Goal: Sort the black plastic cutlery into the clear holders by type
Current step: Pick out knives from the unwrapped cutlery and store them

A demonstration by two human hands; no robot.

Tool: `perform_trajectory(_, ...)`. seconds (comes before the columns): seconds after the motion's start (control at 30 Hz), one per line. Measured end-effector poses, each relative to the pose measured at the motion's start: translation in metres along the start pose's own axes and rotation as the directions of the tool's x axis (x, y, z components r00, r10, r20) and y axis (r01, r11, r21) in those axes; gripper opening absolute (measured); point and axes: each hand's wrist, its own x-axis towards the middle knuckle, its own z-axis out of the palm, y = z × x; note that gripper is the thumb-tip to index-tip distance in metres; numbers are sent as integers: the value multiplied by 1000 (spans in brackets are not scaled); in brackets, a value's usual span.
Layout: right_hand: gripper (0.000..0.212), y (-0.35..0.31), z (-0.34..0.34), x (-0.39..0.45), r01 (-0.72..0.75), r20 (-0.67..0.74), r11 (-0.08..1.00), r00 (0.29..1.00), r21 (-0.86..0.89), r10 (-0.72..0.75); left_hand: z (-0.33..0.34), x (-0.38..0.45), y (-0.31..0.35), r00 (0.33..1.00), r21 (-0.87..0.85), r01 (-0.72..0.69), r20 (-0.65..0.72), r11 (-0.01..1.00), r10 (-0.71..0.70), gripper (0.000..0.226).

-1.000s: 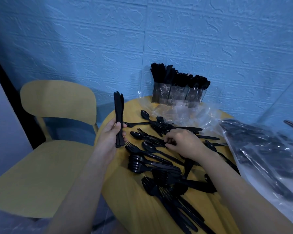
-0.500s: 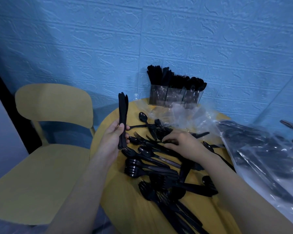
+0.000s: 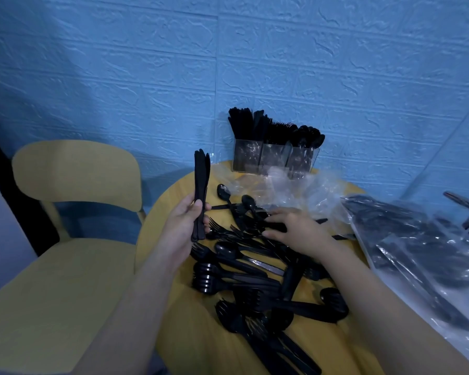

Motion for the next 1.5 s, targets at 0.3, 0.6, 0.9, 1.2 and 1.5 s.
perform_trajectory(0.3, 20, -10, -41, -4, -44, -291, 963, 949, 267, 124, 18, 9, 9, 997, 9, -23, 70, 1000, 22, 35)
perform_trajectory(0.6, 46, -28, -66, 30, 72, -210, 653, 968, 754, 136, 66, 35, 26, 962, 125, -51, 273, 991, 15, 32)
perform_trajectory(0.9, 17, -19, -84, 66, 110, -234, 426, 939, 898, 251, 85, 86, 42, 880, 379, -191, 475, 906, -13, 29)
perform_trajectory(1.2, 14, 6, -99, 118, 174, -384, 579, 885, 797, 262, 99, 142, 48, 895, 539, -367, 425, 758, 131, 28)
perform_trajectory(1.5, 14, 9, -129, 171, 293, -561, 587, 752, 755, 345, 67, 202, 34, 873, 918, -397, 374, 12, 312, 45)
